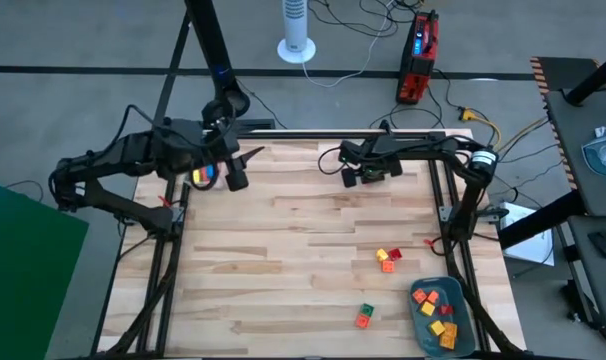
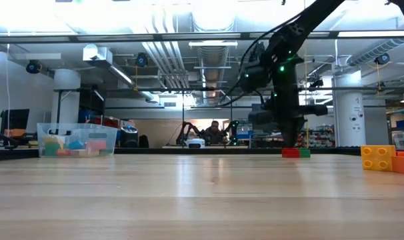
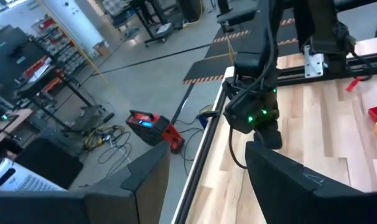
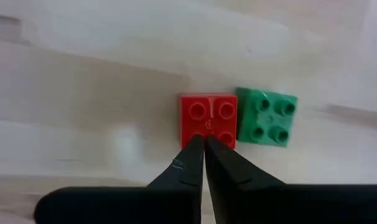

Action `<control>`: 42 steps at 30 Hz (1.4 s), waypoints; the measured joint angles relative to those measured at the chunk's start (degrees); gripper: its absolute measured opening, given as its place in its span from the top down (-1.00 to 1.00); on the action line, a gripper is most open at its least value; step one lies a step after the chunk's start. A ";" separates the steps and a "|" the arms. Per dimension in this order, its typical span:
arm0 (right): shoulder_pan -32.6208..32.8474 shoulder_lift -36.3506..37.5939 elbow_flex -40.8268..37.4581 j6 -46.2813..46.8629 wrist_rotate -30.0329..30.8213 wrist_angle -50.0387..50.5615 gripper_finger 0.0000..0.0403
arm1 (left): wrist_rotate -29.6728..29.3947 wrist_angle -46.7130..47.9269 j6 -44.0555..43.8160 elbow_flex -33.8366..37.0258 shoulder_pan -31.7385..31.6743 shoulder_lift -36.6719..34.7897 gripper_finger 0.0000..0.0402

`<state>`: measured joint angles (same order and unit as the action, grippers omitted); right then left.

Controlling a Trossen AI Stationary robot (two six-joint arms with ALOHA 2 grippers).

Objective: Sort blocks by size
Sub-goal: Put the red square game piece into the blue bin

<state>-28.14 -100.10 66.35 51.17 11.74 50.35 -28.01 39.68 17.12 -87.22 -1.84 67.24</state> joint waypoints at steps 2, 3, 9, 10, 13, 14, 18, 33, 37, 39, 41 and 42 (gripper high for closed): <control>0.01 -0.44 0.04 -1.06 0.32 -1.28 0.96 | 0.01 0.04 -0.66 0.01 -0.34 0.09 0.02; 0.10 -0.62 0.08 -1.24 0.38 -1.71 0.96 | 0.02 0.01 -1.00 0.02 -0.44 0.25 0.02; 0.55 0.35 0.04 -1.62 -4.76 -3.47 0.96 | 0.04 0.42 -2.66 0.05 -0.53 2.17 0.02; 1.05 0.72 0.02 -1.89 -7.04 -4.06 0.96 | 0.04 0.41 -2.94 0.07 -0.53 2.52 0.02; 3.53 2.40 -0.02 -3.04 -13.20 -4.40 0.96 | 0.01 0.23 -3.63 0.07 -0.53 3.20 0.02; 4.60 3.26 -0.02 -3.25 -13.86 -3.93 0.96 | -0.02 -0.19 -4.13 0.07 -0.53 3.42 0.02; 7.76 7.19 -0.02 -3.27 -13.74 -1.53 0.95 | -1.72 -2.76 -8.16 0.07 -0.53 4.47 0.02; 6.38 7.48 -0.02 -11.36 -13.26 -1.71 0.22 | -2.05 -2.88 -25.70 0.07 -0.51 7.12 0.02; 6.34 4.62 -0.02 -12.55 -13.26 -3.54 -0.10 | -2.08 -2.74 -26.68 0.04 -0.48 7.10 0.02; 6.36 3.58 -0.02 -12.88 -13.31 -4.02 -0.22 | -2.04 -2.65 -26.66 0.04 -0.48 7.10 0.02; 6.36 2.76 -0.02 -13.37 -14.40 -4.65 -0.33 | -1.92 -2.58 -26.66 0.04 -0.48 7.04 0.02; 6.36 2.30 -0.02 -13.60 -14.85 -4.72 -0.37 | -1.91 -2.40 -26.66 0.04 -0.48 6.98 0.02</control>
<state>-21.78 -97.80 66.32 37.57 -3.11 45.63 -29.92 37.28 -9.54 -87.18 -2.33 74.23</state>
